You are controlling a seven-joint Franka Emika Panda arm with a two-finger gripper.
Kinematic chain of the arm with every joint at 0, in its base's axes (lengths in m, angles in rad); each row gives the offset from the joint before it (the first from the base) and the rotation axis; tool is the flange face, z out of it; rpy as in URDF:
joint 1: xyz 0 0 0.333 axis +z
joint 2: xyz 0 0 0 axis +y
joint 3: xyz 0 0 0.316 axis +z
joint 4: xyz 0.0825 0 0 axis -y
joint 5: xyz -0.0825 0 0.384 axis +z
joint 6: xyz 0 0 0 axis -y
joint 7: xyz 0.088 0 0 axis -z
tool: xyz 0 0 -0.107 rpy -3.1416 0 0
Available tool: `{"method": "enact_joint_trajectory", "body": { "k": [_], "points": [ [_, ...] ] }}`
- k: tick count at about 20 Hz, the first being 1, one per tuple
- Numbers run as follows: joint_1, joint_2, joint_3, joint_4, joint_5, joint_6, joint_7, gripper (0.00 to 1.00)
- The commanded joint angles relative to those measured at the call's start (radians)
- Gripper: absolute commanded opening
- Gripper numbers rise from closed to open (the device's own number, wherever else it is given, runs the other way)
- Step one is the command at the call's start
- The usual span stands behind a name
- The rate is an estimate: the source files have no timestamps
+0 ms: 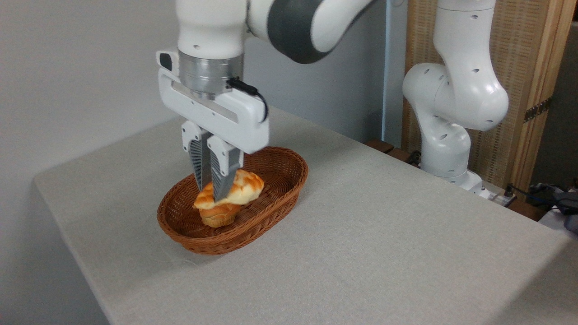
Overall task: Put bread into the basket
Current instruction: 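Lower the bread onto the bun in the basket and open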
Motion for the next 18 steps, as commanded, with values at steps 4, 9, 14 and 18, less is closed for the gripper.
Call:
{"method": "enact_joint_trajectory", "body": {
  "k": [4,9,14,18],
  "points": [
    [0.003,0.003,-0.122,0.008,-0.016,-0.055,0.003,0.36],
    [0.002,0.017,-0.175,0.008,-0.013,-0.123,0.003,1.0],
    [0.002,0.026,-0.186,0.008,-0.011,-0.129,0.003,1.0],
    [0.002,0.028,-0.186,0.008,-0.008,-0.129,0.003,1.0]
  ]
}}
